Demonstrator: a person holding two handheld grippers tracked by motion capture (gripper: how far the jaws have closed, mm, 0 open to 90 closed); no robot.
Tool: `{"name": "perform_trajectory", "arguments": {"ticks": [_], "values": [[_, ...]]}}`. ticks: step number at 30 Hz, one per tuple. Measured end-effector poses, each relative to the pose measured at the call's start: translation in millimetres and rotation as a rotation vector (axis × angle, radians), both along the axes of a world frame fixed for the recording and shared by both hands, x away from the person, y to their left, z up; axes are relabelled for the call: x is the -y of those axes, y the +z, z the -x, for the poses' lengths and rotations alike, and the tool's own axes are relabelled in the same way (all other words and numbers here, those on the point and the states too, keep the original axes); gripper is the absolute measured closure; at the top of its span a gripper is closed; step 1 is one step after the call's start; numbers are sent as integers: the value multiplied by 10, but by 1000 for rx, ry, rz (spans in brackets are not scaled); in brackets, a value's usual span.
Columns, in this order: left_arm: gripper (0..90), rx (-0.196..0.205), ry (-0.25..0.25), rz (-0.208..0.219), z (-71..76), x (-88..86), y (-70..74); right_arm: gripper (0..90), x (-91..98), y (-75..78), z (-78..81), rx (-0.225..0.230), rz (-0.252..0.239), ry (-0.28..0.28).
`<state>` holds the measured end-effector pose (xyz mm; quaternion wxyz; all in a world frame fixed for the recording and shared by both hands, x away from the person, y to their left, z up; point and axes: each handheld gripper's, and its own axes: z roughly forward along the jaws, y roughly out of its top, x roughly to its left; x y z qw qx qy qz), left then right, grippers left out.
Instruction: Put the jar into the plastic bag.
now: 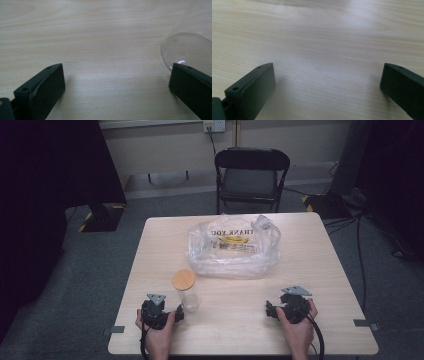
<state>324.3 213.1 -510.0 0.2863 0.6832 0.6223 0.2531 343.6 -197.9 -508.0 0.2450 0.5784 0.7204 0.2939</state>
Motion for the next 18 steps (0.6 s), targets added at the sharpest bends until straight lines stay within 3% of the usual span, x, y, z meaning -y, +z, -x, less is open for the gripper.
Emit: {"name": "perform_trajectory", "arguments": {"ticks": [18], "values": [[10,9,8,8,10,-10,5,0,0,0,0,0,0,0]]}}
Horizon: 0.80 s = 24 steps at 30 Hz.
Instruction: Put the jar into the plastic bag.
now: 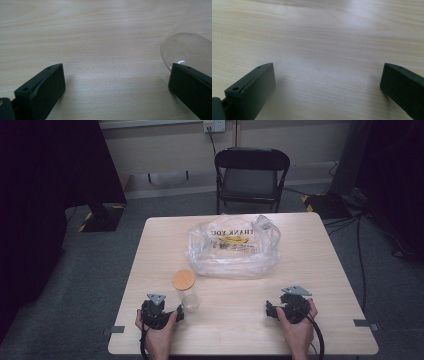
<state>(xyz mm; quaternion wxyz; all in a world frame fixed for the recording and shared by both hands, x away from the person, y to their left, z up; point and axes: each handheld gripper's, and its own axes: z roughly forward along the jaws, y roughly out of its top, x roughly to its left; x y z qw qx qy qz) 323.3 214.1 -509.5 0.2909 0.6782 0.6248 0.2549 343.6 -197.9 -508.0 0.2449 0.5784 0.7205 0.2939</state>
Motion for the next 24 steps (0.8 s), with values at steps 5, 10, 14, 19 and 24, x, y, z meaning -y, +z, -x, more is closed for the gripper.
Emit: {"name": "perform_trajectory", "arguments": {"ticks": [5,10,14,19,24], "values": [[31,12,-5,18,18,-17,8,0,0,0,0,0,0,0],[35,22,-19,33,53,-19,12,0,0,0,0,0,0,0],[37,24,-16,27,89,4,11,0,0,0,0,0,0,0],[39,41,-33,29,126,17,48,0,0,0,0,0,0,0],[34,93,-46,67,185,14,116,0,0,0,0,0,0,0]]}}
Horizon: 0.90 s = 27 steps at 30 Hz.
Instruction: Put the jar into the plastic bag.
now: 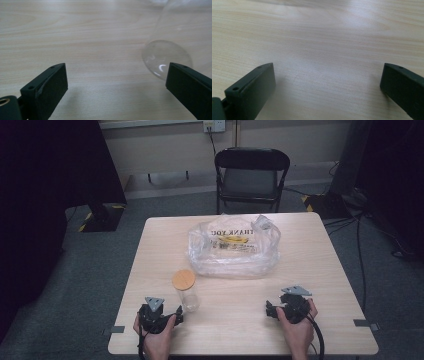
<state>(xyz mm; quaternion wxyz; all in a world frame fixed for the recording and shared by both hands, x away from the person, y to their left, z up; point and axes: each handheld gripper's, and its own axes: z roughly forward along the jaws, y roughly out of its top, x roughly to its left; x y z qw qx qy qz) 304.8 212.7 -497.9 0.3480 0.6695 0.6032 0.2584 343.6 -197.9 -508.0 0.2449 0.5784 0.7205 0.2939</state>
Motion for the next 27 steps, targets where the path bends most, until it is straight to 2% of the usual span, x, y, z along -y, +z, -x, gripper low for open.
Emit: {"name": "perform_trajectory", "arguments": {"ticks": [2,8,14,18,22,24,27], "values": [[24,30,-17,10,15,4,16,0,0,0,0,0,0,0],[24,32,-69,28,36,42,39,0,0,0,0,0,0,0],[25,40,-94,44,57,63,102,0,0,0,0,0,0,0],[24,66,-112,63,94,79,176,0,0,0,0,0,0,0],[21,88,-104,65,119,90,237,0,0,0,0,0,0,0],[19,109,-119,77,137,107,298,0,0,0,0,0,0,0],[16,116,-134,80,139,123,334,0,0,0,0,0,0,0]]}}
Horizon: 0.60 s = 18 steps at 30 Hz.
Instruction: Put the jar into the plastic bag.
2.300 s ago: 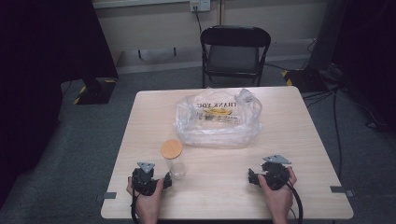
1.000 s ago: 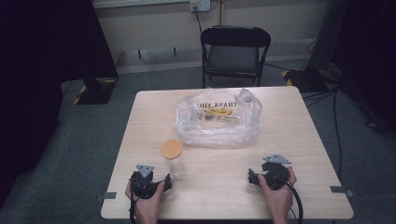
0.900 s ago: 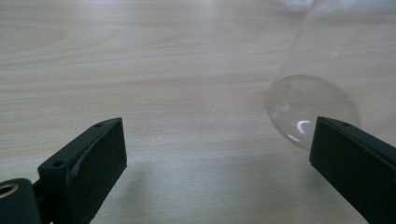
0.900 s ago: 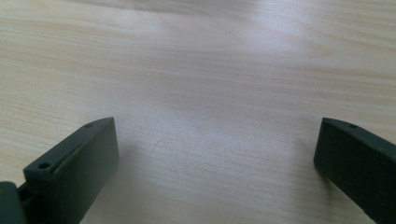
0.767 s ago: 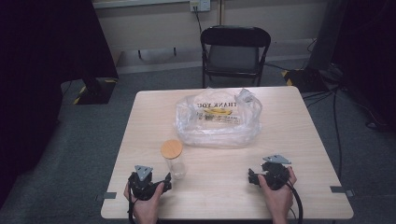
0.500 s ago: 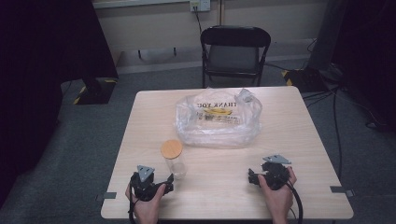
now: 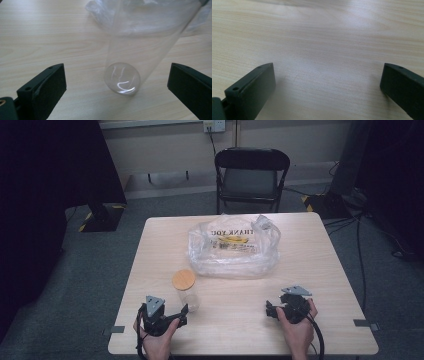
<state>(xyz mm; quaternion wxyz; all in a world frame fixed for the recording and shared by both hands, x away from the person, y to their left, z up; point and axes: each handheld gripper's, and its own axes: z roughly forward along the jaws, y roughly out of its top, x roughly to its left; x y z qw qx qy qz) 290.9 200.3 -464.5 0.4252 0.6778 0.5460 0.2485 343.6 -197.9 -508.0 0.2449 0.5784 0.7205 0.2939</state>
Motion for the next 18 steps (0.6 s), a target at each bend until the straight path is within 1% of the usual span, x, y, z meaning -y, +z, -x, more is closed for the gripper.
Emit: {"name": "perform_trajectory", "arguments": {"ticks": [2,3,6,10,12,15,17,18], "values": [[16,14,-11,-2,4,24,46,0,0,0,0,0,0,0],[16,14,-18,-1,1,37,88,0,0,0,0,0,0,0],[21,18,-29,0,-4,55,130,0,0,0,0,0,0,0],[26,36,-48,-5,-22,108,214,0,0,0,0,0,0,0],[28,38,-58,-1,-48,133,242,0,0,0,0,0,0,0],[37,39,-69,-15,-79,172,276,0,0,0,0,0,0,0],[39,43,-75,-13,-103,192,292,0,0,0,0,0,0,0],[66,49,-67,-7,-113,194,298,0,0,0,0,0,0,0]]}}
